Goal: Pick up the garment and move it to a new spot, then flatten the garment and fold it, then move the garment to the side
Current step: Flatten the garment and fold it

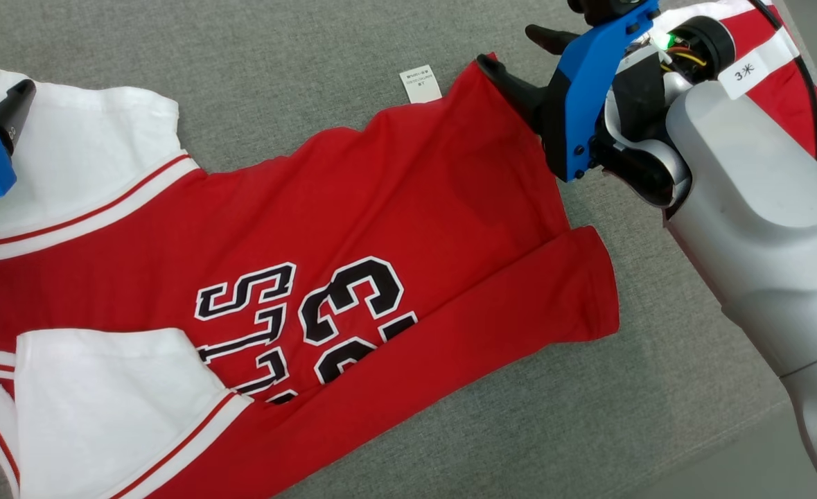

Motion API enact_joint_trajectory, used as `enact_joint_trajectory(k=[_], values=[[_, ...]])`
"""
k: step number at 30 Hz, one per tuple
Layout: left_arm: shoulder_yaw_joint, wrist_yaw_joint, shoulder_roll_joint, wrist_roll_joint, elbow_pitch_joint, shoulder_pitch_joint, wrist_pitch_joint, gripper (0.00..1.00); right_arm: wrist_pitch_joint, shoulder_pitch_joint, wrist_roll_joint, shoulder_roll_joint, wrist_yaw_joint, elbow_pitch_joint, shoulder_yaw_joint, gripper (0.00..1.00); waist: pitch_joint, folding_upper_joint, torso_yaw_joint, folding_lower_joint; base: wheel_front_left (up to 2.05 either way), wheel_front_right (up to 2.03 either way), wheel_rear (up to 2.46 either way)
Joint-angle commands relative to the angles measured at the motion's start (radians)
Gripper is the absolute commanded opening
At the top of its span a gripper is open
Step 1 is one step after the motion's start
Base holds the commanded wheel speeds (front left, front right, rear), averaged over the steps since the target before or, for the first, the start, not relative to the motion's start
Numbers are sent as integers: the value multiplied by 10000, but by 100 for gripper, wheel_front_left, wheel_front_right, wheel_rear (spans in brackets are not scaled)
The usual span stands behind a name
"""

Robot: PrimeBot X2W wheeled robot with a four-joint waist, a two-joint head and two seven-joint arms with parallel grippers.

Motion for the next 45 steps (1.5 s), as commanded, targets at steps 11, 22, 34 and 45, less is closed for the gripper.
enact_joint_trajectory(k=[11, 22, 34, 45], values=[[-55, 558, 355, 46, 198, 615, 324, 0, -158, -231, 356, -73, 1, 253, 375, 100, 124, 0, -332, 0, 0, 0, 0], [-120, 148, -7, 159, -360, 379, -603, 0, 107, -150, 111, -93, 1, 938, 365, 100, -24, 0, 178, 0, 0, 0, 0], [-514, -446, -1233, 166, -230, -133, -1440, 0, 226, 15, -262, 191, 1, 2857, 482, 33, -4, 0, 1305, 0, 0, 0, 0], [-133, -1092, -2511, -21, 363, 1004, -4898, 0, -1962, 417, -236, -209, 0, 3767, 157, 0, -1375, 0, 2069, 0, 0, 0, 0]])
